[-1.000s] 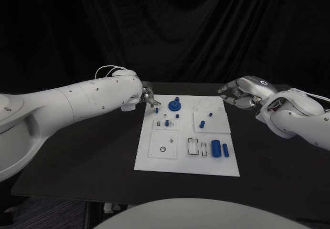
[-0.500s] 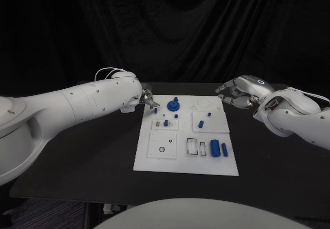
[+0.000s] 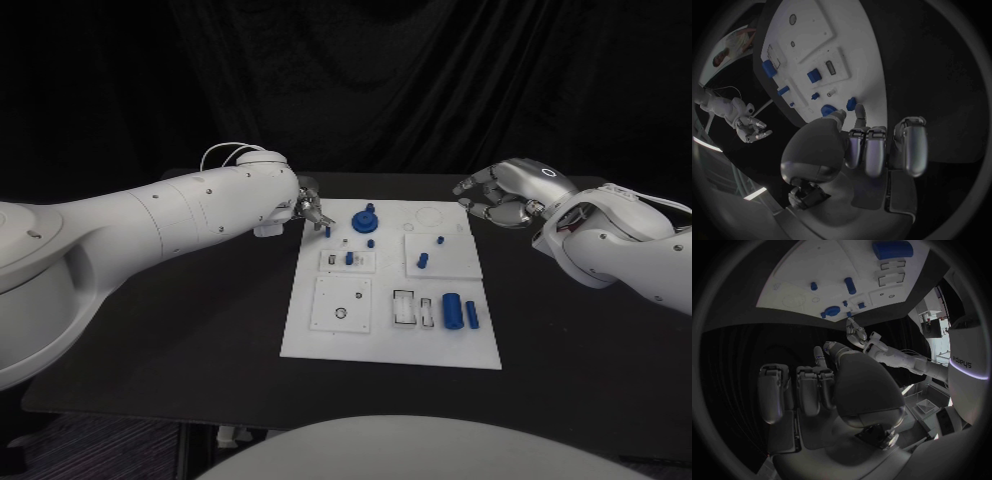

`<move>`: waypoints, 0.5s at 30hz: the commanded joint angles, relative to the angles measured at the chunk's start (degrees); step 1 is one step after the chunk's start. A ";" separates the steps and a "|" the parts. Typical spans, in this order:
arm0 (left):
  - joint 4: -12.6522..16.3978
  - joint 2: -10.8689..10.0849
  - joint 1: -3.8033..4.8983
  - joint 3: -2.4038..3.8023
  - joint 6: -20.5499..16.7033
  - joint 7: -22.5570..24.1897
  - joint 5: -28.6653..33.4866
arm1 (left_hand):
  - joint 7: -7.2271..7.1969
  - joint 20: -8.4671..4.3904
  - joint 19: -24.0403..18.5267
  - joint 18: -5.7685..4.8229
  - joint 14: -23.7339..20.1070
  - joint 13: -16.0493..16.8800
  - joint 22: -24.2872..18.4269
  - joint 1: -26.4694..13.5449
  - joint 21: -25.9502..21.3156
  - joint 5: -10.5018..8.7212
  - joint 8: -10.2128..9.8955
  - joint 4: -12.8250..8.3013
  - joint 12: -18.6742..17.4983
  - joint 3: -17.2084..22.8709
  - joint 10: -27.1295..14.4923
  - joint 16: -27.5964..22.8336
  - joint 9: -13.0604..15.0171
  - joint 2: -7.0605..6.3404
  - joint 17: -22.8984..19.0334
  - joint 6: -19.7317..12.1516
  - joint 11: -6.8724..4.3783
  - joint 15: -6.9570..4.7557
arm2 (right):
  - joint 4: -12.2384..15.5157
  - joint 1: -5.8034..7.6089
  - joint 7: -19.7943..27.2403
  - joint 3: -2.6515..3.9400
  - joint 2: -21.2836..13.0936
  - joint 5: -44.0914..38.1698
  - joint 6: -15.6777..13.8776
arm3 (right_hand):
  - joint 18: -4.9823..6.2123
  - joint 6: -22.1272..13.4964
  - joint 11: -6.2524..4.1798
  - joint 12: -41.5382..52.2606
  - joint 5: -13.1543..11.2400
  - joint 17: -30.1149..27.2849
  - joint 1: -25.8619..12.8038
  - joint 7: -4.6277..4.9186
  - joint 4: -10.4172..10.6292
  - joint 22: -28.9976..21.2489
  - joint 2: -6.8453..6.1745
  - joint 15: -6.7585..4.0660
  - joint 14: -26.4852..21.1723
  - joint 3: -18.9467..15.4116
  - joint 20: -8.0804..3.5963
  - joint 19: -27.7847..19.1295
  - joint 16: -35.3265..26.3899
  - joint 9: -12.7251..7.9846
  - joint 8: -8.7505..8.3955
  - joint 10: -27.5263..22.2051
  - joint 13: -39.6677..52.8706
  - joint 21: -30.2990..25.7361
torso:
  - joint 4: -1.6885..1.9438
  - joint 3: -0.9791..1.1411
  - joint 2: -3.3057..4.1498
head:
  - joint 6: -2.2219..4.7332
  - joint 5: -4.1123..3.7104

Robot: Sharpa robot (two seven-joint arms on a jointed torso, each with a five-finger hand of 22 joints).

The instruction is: Assemble the parts on the task board

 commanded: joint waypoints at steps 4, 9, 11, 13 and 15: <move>-0.12 0.24 -0.17 0.04 0.84 0.99 0.31 | 0.00 0.34 -0.05 0.13 5.95 15.06 11.50 0.56 -0.20 0.35 0.26 -0.11 0.20 0.24 6.09 0.15 0.07 -0.17 15.09 0.24 0.21 0.24 | -0.01 -0.08 -0.63 0.05 -0.03 -0.10 0.10 | -0.11 0.27 0.20 0.15 0.29 15.09 -0.38 -0.13 0.10 14.03 0.12 0.35 6.10 0.28 0.40 4.53 0.17 -0.06 -0.14 6.07 15.09 -0.34 | 0.06 0.02 -0.03 | -0.01 -0.08; -0.20 0.28 -0.19 0.04 1.01 1.18 0.32 | 0.00 0.34 -0.12 0.16 5.95 15.06 11.46 0.66 -0.32 0.38 0.24 -0.13 0.20 0.32 6.09 0.15 0.10 -0.12 15.09 0.19 0.21 0.24 | 0.00 -0.08 -0.67 0.05 -0.07 -0.10 0.15 | -0.11 0.27 0.20 0.15 0.29 15.09 -0.38 -0.13 0.10 14.03 0.12 0.35 6.10 0.28 0.40 4.53 0.17 -0.06 -0.14 6.07 15.09 -0.34 | 0.06 0.01 -0.03 | -0.01 -0.06; -0.21 0.31 -0.20 0.04 1.06 1.25 0.33 | 0.00 0.34 -0.12 0.16 5.95 15.06 11.46 0.66 -0.32 0.38 0.24 -0.13 0.20 0.32 6.09 0.15 0.10 -0.12 15.09 0.19 0.21 0.24 | -0.01 -0.08 -0.67 0.05 -0.05 -0.10 0.17 | -0.11 0.27 0.20 0.15 0.29 15.09 -0.38 -0.13 0.10 14.03 0.12 0.35 6.10 0.28 0.40 4.53 0.17 -0.06 -0.14 6.07 15.09 -0.34 | 0.04 0.01 -0.02 | -0.01 -0.08; -0.23 0.33 -0.21 0.04 1.09 1.32 0.33 | 0.00 0.34 -0.12 0.16 5.95 15.06 11.46 0.66 -0.32 0.38 0.24 -0.13 0.20 0.32 6.09 0.15 0.10 -0.12 15.09 0.19 0.21 0.24 | -0.01 -0.08 -0.68 0.05 -0.03 -0.10 0.20 | -0.11 0.27 0.20 0.15 0.29 15.09 -0.38 -0.13 0.10 14.03 0.12 0.35 6.10 0.28 0.40 4.53 0.17 -0.06 -0.14 6.07 15.09 -0.34 | 0.05 0.02 -0.02 | -0.01 -0.11; -0.26 0.37 -0.23 0.04 1.11 1.39 0.33 | 0.02 0.33 -0.17 0.18 5.95 15.06 11.44 0.73 -0.41 0.41 0.21 -0.13 0.20 0.38 6.09 0.15 0.11 -0.08 15.09 0.13 0.22 0.25 | -0.01 -0.08 -0.68 0.05 0.00 -0.10 0.21 | -0.11 0.27 0.20 0.15 0.29 15.09 -0.38 -0.13 0.10 14.03 0.12 0.35 6.10 0.28 0.40 4.53 0.17 -0.06 -0.14 6.07 15.09 -0.34 | 0.04 0.03 -0.03 | -0.01 -0.10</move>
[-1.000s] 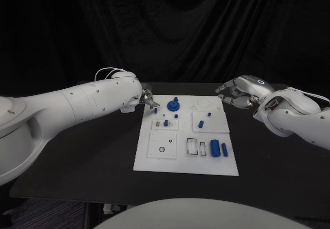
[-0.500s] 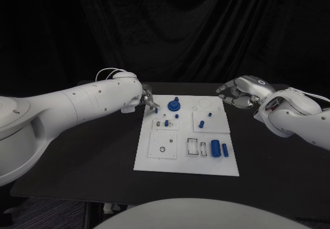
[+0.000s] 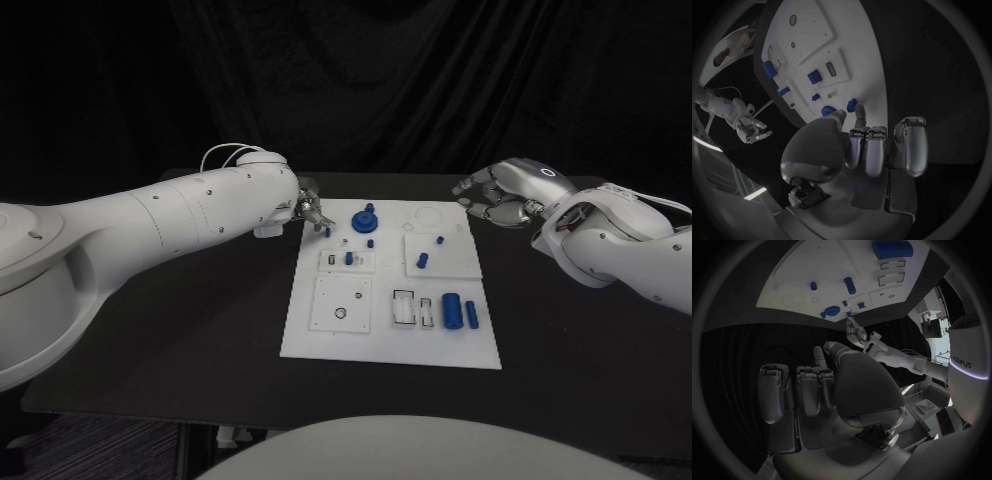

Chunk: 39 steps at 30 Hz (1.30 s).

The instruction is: Assemble the parts on the task board

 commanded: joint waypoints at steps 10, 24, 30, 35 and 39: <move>-0.48 0.73 -0.19 0.04 1.01 1.61 0.32 | 0.10 0.35 -0.25 0.18 5.96 15.06 11.42 0.93 -0.27 0.58 -0.09 -0.07 0.20 0.70 6.09 0.15 -0.03 0.23 15.09 -0.23 0.28 0.28 | 0.00 -0.08 -0.71 0.05 0.03 -0.10 0.34 | -0.12 0.37 0.20 0.15 0.30 15.09 -0.52 -0.12 -0.07 14.05 0.09 0.33 6.10 0.48 0.38 4.55 0.17 -0.12 -0.13 6.07 15.09 -0.30 | -0.04 0.03 -0.01 | -0.01 0.16; -1.27 1.52 -0.26 0.04 1.49 1.23 0.32 | 0.12 0.38 -0.31 0.18 5.96 15.06 11.42 1.48 -0.29 2.06 -0.34 -0.17 0.20 1.18 6.09 0.15 -0.22 0.14 15.09 -0.21 0.30 0.31 | 0.11 -0.08 -0.72 0.05 0.05 -0.10 0.74 | -0.12 0.40 0.20 0.15 0.30 15.09 -0.55 -0.12 -0.10 14.05 0.10 0.33 6.10 0.53 0.38 4.56 0.17 -0.13 -0.12 6.07 15.09 -0.29 | -0.02 0.04 0.00 | -0.01 0.27; -1.20 1.56 -0.38 0.04 1.78 1.02 0.32 | 0.10 0.38 -0.33 0.18 5.96 15.06 11.42 1.60 -0.31 2.31 -0.36 -0.22 0.20 1.29 6.09 0.15 -0.26 0.13 15.09 -0.14 0.29 0.32 | 0.18 -0.08 -0.70 0.05 -0.06 -0.10 0.85 | -0.12 0.40 0.20 0.15 0.30 15.09 -0.55 -0.12 -0.10 14.05 0.11 0.33 6.10 0.53 0.38 4.56 0.17 -0.14 -0.12 6.07 15.09 -0.30 | 0.03 0.02 0.01 | -0.01 0.21; -1.20 1.64 -0.47 0.04 1.70 0.98 0.32 | 0.06 0.38 -0.31 0.17 5.96 15.06 11.44 1.90 -0.25 2.83 -0.41 -0.36 0.20 1.54 6.09 0.15 -0.32 0.10 15.09 -0.03 0.27 0.31 | 0.26 -0.07 -0.69 0.05 -0.08 -0.10 0.93 | -0.12 0.40 0.20 0.15 0.30 15.09 -0.55 -0.12 -0.10 14.05 0.11 0.33 6.10 0.53 0.38 4.56 0.17 -0.14 -0.12 6.07 15.09 -0.30 | -0.04 0.03 0.02 | -0.01 0.23; -1.29 1.72 -0.50 0.04 1.66 0.84 0.32 | 0.03 0.37 -0.28 0.16 5.96 15.06 11.46 2.16 -0.17 3.28 -0.46 -0.49 0.20 1.75 6.09 0.15 -0.36 0.02 15.09 0.03 0.25 0.30 | 0.27 -0.07 -0.70 0.05 -0.10 -0.10 0.97 | -0.12 0.40 0.20 0.15 0.30 15.09 -0.55 -0.12 -0.10 14.05 0.11 0.33 6.10 0.53 0.38 4.56 0.17 -0.14 -0.12 6.07 15.09 -0.30 | -0.03 0.04 0.00 | -0.01 0.23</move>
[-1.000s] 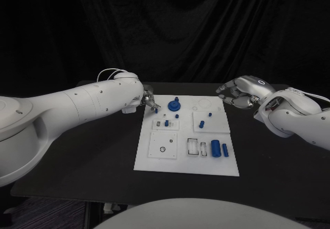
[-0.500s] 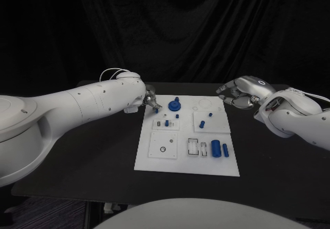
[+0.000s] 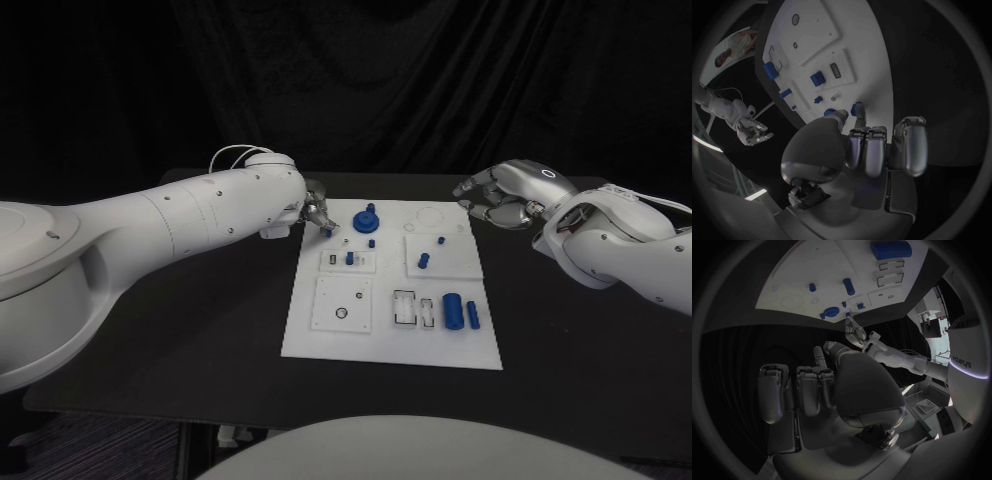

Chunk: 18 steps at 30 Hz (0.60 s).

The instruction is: Assemble the parts on the task board

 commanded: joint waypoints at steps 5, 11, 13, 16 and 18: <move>-0.33 0.19 -0.11 0.04 0.62 0.23 0.29 | 0.00 0.15 -0.10 0.17 5.96 15.06 11.45 1.00 -0.22 0.86 -0.27 -0.14 0.20 0.56 6.09 0.15 -0.11 0.02 15.09 0.11 0.22 0.28 | 0.13 -0.07 -0.69 0.05 -0.12 -0.10 0.37 | -0.12 0.40 0.20 0.15 0.30 15.09 -0.55 -0.12 0.05 14.06 0.11 0.33 6.11 0.38 0.38 4.55 0.17 -0.07 -0.12 6.07 15.09 -0.30 | -0.01 0.00 -0.01 | -0.01 0.04; -0.71 0.25 -0.15 0.04 0.76 0.22 0.30 | 0.00 0.13 -0.17 0.20 5.96 15.06 11.41 1.23 -0.31 1.64 -0.36 -0.23 0.20 0.89 6.09 0.15 -0.16 -0.02 15.09 0.11 0.20 0.26 | 0.09 -0.07 -0.69 0.05 -0.13 -0.10 0.42 | -0.12 0.40 0.20 0.15 0.30 15.09 -0.55 -0.12 0.05 14.06 0.11 0.33 6.11 0.38 0.38 4.55 0.17 -0.07 -0.12 6.07 15.09 -0.30 | -0.05 0.01 -0.01 | -0.01 0.01; -0.87 0.32 -0.16 0.04 0.82 0.21 0.30 | 0.00 0.13 -0.19 0.20 5.96 15.06 11.40 1.23 -0.35 1.77 -0.38 -0.20 0.20 0.97 6.09 0.15 -0.17 0.04 15.09 0.12 0.21 0.26 | 0.08 -0.07 -0.69 0.05 -0.10 -0.10 0.45 | -0.12 0.40 0.20 0.15 0.30 15.09 -0.55 -0.12 0.05 14.06 0.11 0.33 6.11 0.38 0.38 4.55 0.17 -0.07 -0.12 6.07 15.09 -0.30 | -0.05 0.01 -0.01 | -0.01 0.10; -1.05 0.40 -0.17 0.04 1.07 0.05 0.30 | -0.03 0.12 -0.18 0.19 5.96 15.06 11.42 1.47 -0.30 2.62 -0.45 -0.29 0.20 1.40 6.09 0.15 -0.20 0.12 15.09 0.15 0.19 0.25 | 0.06 -0.07 -0.69 0.05 -0.05 -0.10 0.54 | -0.12 0.40 0.20 0.15 0.30 15.09 -0.55 -0.12 0.05 14.06 0.11 0.33 6.11 0.38 0.38 4.55 0.17 -0.07 -0.12 6.07 15.09 -0.30 | -0.06 0.01 -0.04 | -0.01 0.15; -1.12 0.43 -0.18 0.04 1.30 -0.06 0.30 | -0.04 0.11 -0.18 0.19 5.96 15.06 11.42 1.62 -0.27 3.34 -0.49 -0.37 0.20 1.71 6.09 0.15 -0.21 0.07 15.09 0.18 0.17 0.25 | 0.04 -0.07 -0.69 0.05 -0.02 -0.10 0.60 | -0.12 0.40 0.20 0.15 0.30 15.09 -0.55 -0.12 0.05 14.06 0.11 0.33 6.11 0.38 0.38 4.55 0.17 -0.07 -0.12 6.07 15.09 -0.30 | -0.05 0.02 -0.03 | -0.01 0.13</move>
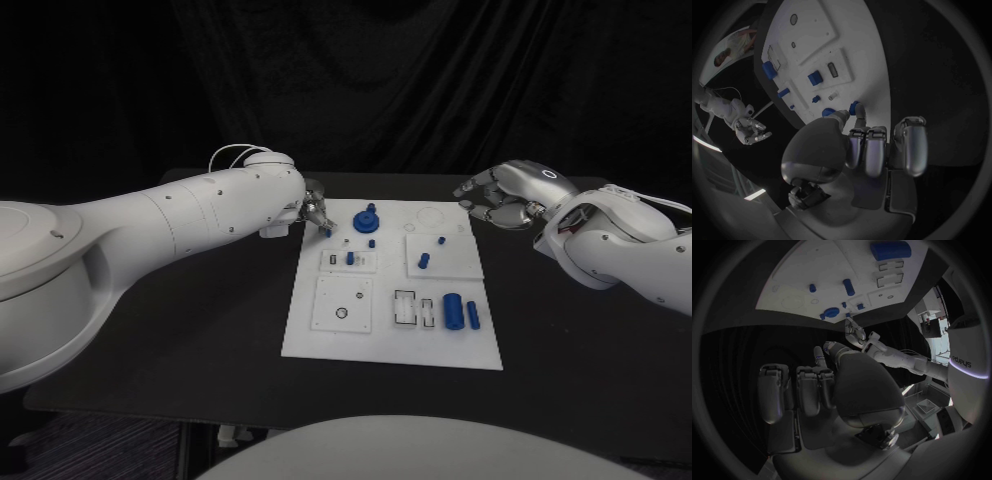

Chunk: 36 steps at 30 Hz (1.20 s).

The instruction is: Assemble the parts on the task board

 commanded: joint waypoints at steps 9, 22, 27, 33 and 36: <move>-0.28 0.16 -0.31 0.04 1.91 0.08 0.30 | -0.05 0.10 -0.28 0.23 5.95 15.06 11.38 0.85 -0.42 1.44 -0.32 -0.23 0.20 0.83 6.10 0.15 -0.10 0.05 15.09 0.19 0.16 0.24 | 0.00 -0.07 -0.74 0.05 0.02 -0.10 0.48 | -0.12 0.42 0.20 0.15 0.28 15.09 -0.59 -0.13 -0.02 14.06 0.09 0.33 6.11 0.45 0.38 4.55 0.17 -0.10 -0.13 6.07 15.09 -0.30 | 0.00 -0.02 0.01 | -0.01 0.09; -0.32 0.14 -0.57 0.04 2.11 0.51 0.30 | -0.10 0.09 -0.40 0.26 5.95 15.06 11.34 1.46 -0.54 2.70 -0.40 -0.82 0.20 1.79 6.10 0.15 -0.07 -0.10 15.09 0.21 0.13 0.21 | -0.23 -0.07 -0.54 0.05 0.20 3.46 0.88 | -0.12 0.44 0.19 0.15 0.29 15.09 -0.58 -0.14 -0.07 14.05 0.14 0.33 6.11 0.53 0.37 4.54 0.17 -0.11 -0.13 6.07 15.09 -0.32 | 0.00 -0.01 0.03 | -0.01 0.17; -0.32 -0.02 -0.59 0.04 2.06 0.79 0.30 | -0.20 0.01 -0.47 0.27 5.95 15.06 11.32 2.52 -0.58 3.29 -0.50 -2.03 0.20 4.20 6.10 0.15 0.07 -0.40 15.09 0.15 0.03 0.12 | -0.27 -0.08 -0.50 0.05 0.17 4.29 0.95 | -0.06 0.43 0.21 0.15 0.32 15.09 -0.51 -0.08 -0.14 13.98 0.22 0.33 6.11 0.63 0.37 4.43 0.17 -0.13 -0.14 6.07 15.09 -0.51 | 0.01 0.01 0.02 | -0.01 0.13; -0.08 -0.40 -0.61 0.04 1.75 1.36 0.31 | -0.25 -0.17 -0.53 0.29 5.95 15.06 11.31 4.16 -0.58 5.56 -0.24 -5.19 0.20 10.16 6.10 0.15 0.71 -1.96 15.09 0.16 -0.09 -0.04 | -0.32 -0.08 -0.53 0.05 0.13 4.57 1.00 | -0.06 0.43 0.21 0.15 0.32 15.09 -0.51 -0.08 -0.14 13.98 0.22 0.33 6.11 0.63 0.37 4.43 0.17 -0.13 -0.14 6.07 15.09 -0.51 | -0.02 0.02 0.01 | -0.01 0.23; 0.63 -0.91 -0.61 0.04 1.30 1.51 0.39 | 0.20 -0.09 -0.62 0.28 5.95 15.06 11.28 4.13 -0.65 7.06 0.55 -8.70 0.20 15.97 6.10 0.15 2.09 -3.56 15.09 -0.05 0.09 0.12 | -0.32 -0.08 -0.55 0.05 0.10 4.61 0.99 | -0.06 0.43 0.21 0.15 0.32 15.09 -0.51 -0.08 -0.14 13.98 0.22 0.33 6.11 0.63 0.37 4.43 0.17 -0.13 -0.14 6.07 15.09 -0.51 | 0.03 0.02 0.00 | -0.01 0.16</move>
